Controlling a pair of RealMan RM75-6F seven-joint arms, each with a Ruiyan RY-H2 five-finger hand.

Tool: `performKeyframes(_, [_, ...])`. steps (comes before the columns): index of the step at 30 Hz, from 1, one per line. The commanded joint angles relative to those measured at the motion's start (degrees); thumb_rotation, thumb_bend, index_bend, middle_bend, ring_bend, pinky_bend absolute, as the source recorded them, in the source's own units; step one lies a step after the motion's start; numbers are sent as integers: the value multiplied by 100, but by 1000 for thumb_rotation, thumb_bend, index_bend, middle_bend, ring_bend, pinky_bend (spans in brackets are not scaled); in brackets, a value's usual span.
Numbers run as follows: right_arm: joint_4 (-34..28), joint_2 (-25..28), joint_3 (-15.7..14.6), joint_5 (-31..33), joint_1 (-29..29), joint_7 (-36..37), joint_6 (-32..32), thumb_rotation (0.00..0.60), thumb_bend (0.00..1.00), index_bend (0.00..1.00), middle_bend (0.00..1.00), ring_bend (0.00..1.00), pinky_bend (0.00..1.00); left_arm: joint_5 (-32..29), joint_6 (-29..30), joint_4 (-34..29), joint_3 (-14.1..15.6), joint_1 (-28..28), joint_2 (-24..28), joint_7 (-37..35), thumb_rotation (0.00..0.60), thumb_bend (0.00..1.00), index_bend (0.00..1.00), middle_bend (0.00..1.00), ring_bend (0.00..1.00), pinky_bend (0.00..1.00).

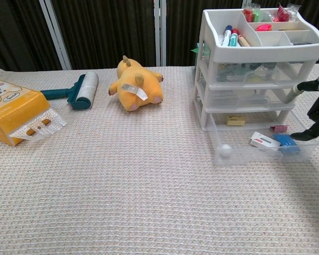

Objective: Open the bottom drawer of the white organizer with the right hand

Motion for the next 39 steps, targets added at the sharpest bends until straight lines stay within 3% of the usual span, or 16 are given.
performKeyframes(1, [176,-463,259,694,432,-849,373,600,106,333,959,953,715,0,0,6,0,2,12,-30,600,97,0,0,0,0])
performKeyframes(5, [340,-716,412,1227,687,-1420,535,600,106,369,962,957,715,-20,-21,15,0,2,36,-94,600,96,0,0,0,0])
performKeyframes(15, [592,-1123,713,1916,1101,-1946,764,600,106,383,963,958,715,10,-84,3,30,-19,83,-169,600,96,0,0,0,0])
performKeyframes(24, [859,-1347,1037,2401,1259,-1887,734,600,104,356,963,957,715,84,-115,37,68,-38,111,-275,600,97,0,0,0,0])
performKeyframes(39, [1168,-1523,1323,2959,1374,-1724,697,600,102,335,963,957,715,145,-207,71,113,-91,176,-486,600,97,0,0,0,0])
